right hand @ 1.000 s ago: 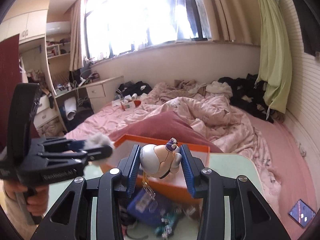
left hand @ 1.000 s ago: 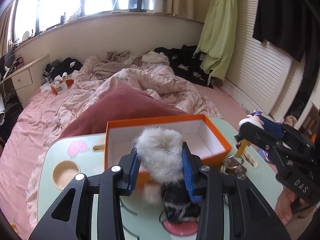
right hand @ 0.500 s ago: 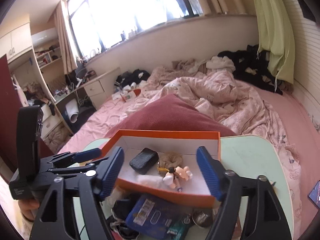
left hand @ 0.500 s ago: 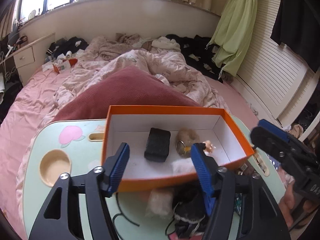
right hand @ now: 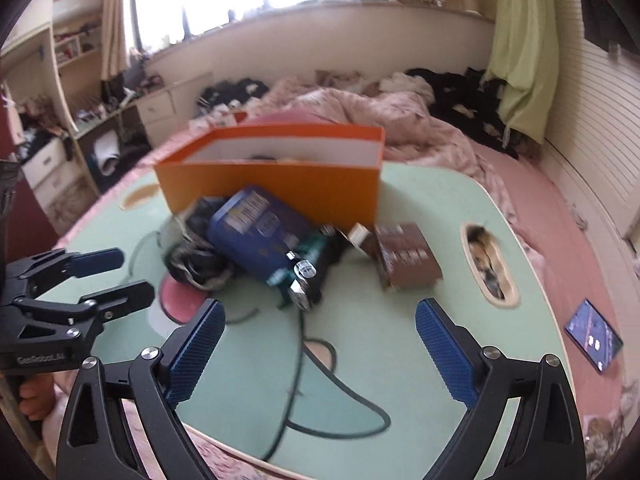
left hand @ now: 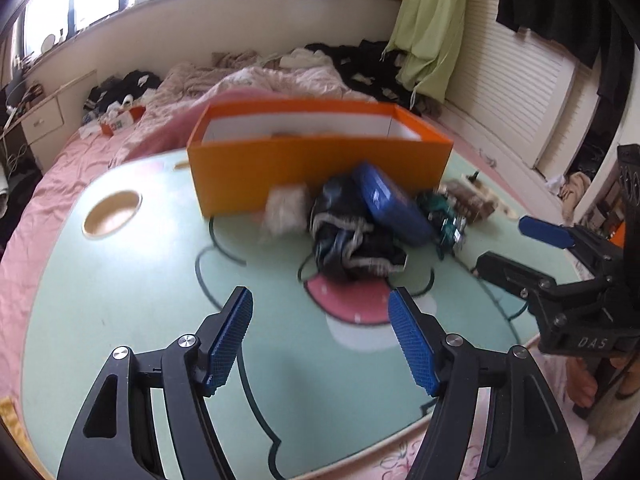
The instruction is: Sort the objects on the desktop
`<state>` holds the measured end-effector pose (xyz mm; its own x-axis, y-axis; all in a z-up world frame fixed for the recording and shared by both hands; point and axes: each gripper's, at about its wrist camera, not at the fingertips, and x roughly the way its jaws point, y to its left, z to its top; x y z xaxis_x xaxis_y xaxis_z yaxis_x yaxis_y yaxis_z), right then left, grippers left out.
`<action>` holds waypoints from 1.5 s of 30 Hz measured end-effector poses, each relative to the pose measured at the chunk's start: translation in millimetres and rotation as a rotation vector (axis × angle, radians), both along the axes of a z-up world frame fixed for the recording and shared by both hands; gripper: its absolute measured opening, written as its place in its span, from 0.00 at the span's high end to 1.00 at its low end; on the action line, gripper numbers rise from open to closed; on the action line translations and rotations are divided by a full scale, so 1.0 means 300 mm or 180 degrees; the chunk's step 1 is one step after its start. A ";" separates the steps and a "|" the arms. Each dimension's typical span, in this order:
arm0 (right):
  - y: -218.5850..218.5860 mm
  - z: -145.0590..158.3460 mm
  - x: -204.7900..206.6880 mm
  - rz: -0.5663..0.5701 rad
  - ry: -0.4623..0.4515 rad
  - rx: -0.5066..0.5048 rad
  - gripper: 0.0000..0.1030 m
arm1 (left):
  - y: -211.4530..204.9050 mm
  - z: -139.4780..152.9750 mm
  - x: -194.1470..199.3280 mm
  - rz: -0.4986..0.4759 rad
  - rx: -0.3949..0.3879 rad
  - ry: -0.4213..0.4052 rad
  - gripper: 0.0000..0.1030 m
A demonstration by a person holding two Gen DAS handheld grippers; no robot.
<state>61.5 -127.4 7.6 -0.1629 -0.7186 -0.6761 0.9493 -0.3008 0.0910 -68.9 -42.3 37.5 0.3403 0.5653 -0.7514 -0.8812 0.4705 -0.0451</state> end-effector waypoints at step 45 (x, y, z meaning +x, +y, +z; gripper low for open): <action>0.006 -0.103 -0.060 -0.0479 0.0076 0.0214 0.00 | -0.031 -0.079 -0.016 0.0238 0.0274 0.0185 0.00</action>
